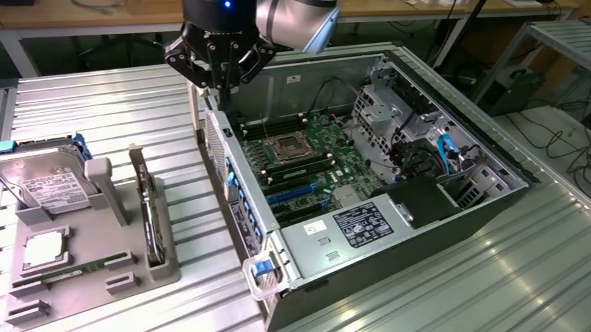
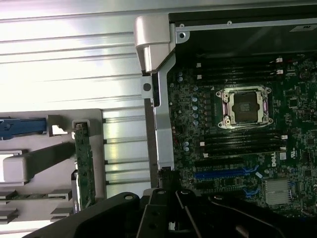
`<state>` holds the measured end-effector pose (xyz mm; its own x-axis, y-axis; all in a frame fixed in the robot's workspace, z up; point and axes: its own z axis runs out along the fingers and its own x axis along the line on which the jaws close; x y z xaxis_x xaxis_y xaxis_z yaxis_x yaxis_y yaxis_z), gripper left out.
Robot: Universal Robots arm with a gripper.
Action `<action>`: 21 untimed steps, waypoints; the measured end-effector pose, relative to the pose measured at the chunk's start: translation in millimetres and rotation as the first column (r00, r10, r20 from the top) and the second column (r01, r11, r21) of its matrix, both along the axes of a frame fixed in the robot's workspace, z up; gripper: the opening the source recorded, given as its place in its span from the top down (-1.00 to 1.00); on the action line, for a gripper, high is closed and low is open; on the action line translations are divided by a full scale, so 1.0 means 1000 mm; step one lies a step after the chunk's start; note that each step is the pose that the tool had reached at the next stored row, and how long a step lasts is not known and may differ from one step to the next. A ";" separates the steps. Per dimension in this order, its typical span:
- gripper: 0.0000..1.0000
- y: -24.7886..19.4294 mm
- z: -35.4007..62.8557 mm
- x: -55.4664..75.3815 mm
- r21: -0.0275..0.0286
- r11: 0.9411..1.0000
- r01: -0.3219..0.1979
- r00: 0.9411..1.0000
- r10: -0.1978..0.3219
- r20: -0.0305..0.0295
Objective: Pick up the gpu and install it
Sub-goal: 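Reach for the gpu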
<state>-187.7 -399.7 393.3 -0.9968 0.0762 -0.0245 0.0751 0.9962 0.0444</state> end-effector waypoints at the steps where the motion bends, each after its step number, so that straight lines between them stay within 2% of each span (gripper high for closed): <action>1: 0.79 0.0000 0.0000 -0.001 0.000 1.000 0.000 1.000 0.000 0.000; 21: 0.79 -0.0003 0.0000 -0.016 0.000 1.000 0.000 1.000 0.000 0.000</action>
